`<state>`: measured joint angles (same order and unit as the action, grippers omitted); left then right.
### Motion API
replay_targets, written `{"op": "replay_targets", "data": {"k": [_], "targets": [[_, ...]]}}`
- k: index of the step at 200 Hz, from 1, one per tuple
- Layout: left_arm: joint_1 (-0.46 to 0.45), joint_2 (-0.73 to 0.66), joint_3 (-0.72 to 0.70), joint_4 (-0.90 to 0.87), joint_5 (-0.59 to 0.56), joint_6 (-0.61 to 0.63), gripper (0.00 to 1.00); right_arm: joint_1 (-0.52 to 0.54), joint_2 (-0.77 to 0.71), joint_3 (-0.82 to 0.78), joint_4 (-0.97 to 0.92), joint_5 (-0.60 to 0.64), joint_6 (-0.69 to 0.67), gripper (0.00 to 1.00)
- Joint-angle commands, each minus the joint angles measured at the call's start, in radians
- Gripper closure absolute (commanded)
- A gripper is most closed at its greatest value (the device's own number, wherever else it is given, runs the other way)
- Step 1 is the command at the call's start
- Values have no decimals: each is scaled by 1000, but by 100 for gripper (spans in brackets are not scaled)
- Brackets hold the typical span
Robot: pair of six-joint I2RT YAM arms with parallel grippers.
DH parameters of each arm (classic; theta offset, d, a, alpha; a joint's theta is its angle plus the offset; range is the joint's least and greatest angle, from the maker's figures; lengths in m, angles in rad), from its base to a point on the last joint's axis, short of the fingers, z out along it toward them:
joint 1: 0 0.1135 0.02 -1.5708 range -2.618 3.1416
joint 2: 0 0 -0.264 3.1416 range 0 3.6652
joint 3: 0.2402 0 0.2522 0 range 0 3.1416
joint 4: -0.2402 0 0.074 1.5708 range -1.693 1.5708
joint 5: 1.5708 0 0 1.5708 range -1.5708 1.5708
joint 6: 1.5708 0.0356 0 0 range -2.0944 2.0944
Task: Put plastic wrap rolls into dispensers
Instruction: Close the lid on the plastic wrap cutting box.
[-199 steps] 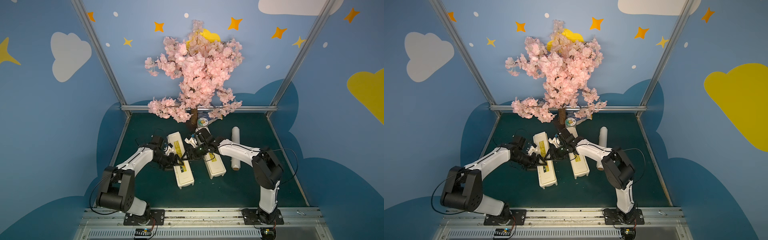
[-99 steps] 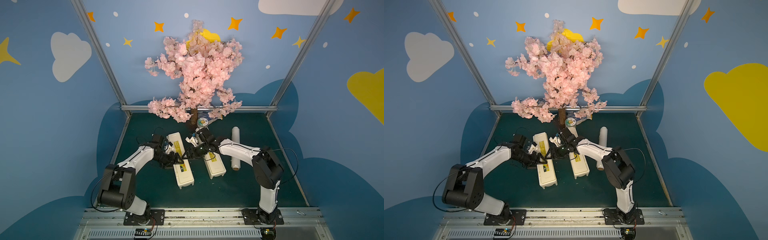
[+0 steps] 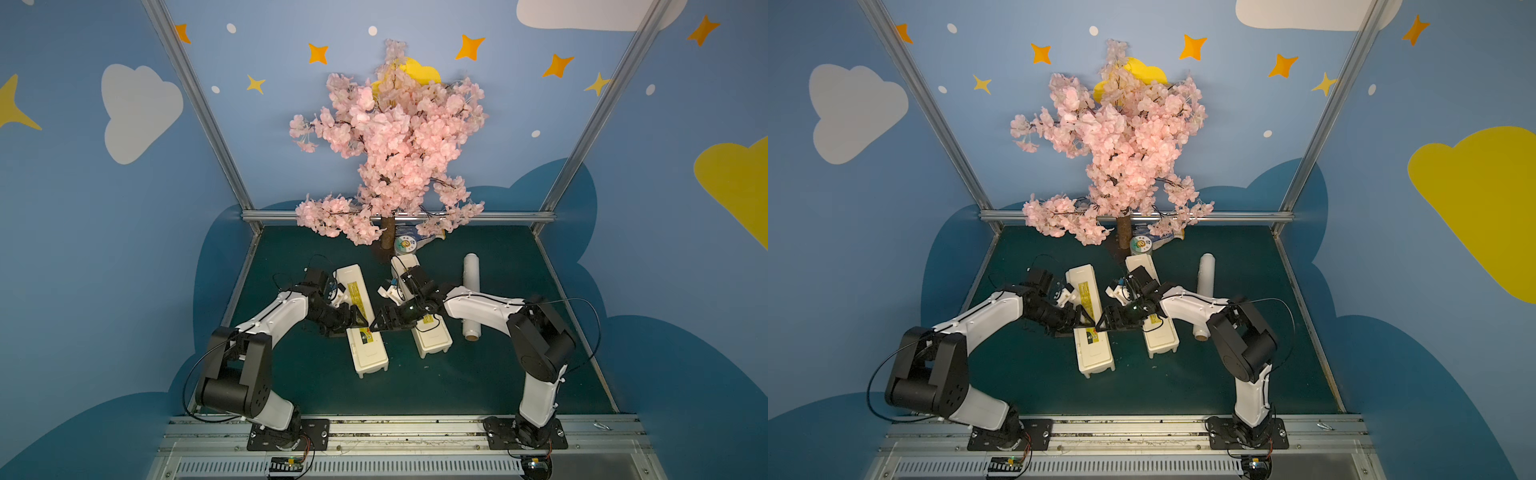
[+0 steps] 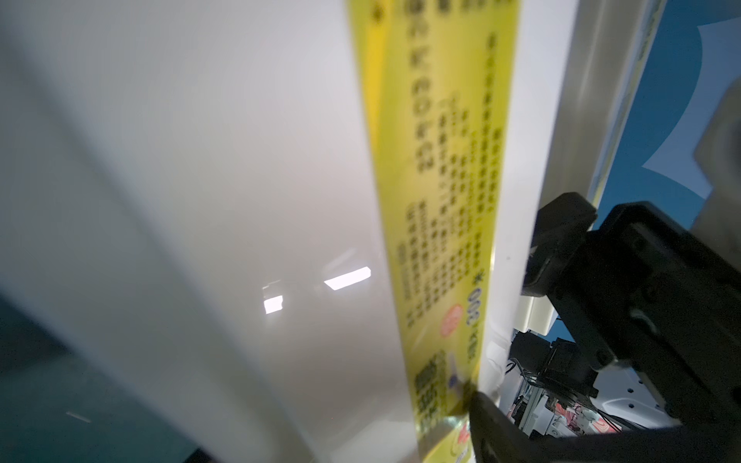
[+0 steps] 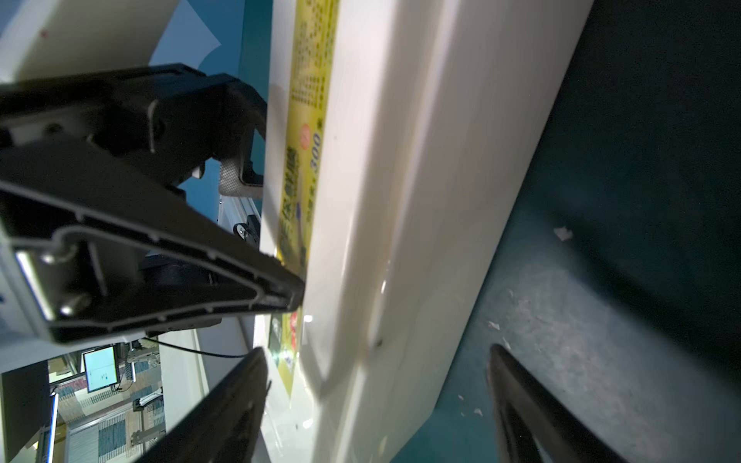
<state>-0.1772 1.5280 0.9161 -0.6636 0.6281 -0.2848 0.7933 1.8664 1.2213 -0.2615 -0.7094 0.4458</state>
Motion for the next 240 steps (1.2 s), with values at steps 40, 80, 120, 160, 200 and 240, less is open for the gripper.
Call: {"op": "replay_targets", "data": {"k": [40, 80, 120, 160, 200, 240], "targets": [[-18, 1, -8, 34, -11, -31, 20, 8, -100, -114, -18, -112, -121, 13], [-22, 6, -15, 47, -19, -44, 20, 32, -74, -133, -27, -101, -155, 16], [-25, 9, -11, 40, -35, -43, 20, 40, -41, -123, -36, -95, -156, 19], [-25, 11, -11, 44, -39, -56, 18, 44, -18, -138, -54, -81, -152, 27], [-27, -9, -11, 45, -37, -75, 14, 56, 18, -129, -49, -95, -132, 38], [-27, 2, -28, 59, -28, -90, 14, 63, 59, -120, -53, -109, -108, 43]]}}
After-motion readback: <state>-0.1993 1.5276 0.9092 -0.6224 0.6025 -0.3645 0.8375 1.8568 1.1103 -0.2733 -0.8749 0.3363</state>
